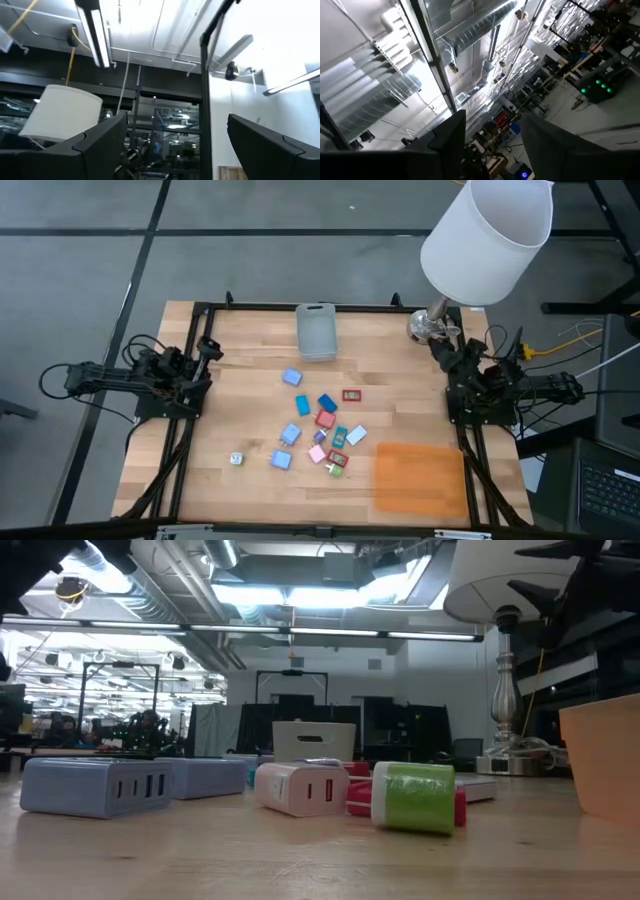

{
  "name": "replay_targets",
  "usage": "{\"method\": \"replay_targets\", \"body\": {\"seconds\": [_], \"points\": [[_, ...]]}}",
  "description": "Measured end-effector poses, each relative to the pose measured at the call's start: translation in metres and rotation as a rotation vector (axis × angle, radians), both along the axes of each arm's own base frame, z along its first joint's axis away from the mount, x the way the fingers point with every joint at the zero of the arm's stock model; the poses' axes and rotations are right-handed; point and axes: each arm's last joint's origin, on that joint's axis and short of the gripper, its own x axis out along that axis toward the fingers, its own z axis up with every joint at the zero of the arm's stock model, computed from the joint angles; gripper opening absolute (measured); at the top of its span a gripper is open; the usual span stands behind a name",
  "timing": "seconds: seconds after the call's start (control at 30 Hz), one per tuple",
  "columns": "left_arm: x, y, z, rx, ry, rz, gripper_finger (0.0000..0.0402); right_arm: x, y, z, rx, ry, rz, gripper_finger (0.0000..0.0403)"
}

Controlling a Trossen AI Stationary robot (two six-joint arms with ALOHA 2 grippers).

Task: Pick & Place Office items
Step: Put the top red digital timer into the gray bin

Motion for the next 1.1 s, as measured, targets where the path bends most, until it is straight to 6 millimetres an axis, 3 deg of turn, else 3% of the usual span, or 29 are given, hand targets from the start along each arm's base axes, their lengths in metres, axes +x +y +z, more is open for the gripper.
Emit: {"method": "replay_targets", "body": {"seconds": [0.27,0.4,0.67,1.1], "points": [[-0.002,0.002,0.002,-0.051,-0.030,0.051,0.0336,0.001,0.000,-0.001,0.090,-0.044,0.055,0.0190],[-0.004,0.008,0.004,-0.274,-0.066,0.120,0.0336,0.001,0.000,-0.001,0.099,-0.048,0.060,0.0190],[-0.002,0.014,-0.002,-0.650,-0.083,0.068,0.0336,0.001,0.000,-0.002,0.080,-0.030,0.054,0.0190],[0.002,0.011,-0.005,-0.590,-0.008,0.017,0.0336,0.001,0.000,-0.002,0.120,-0.054,0.076,0.0190]]}}
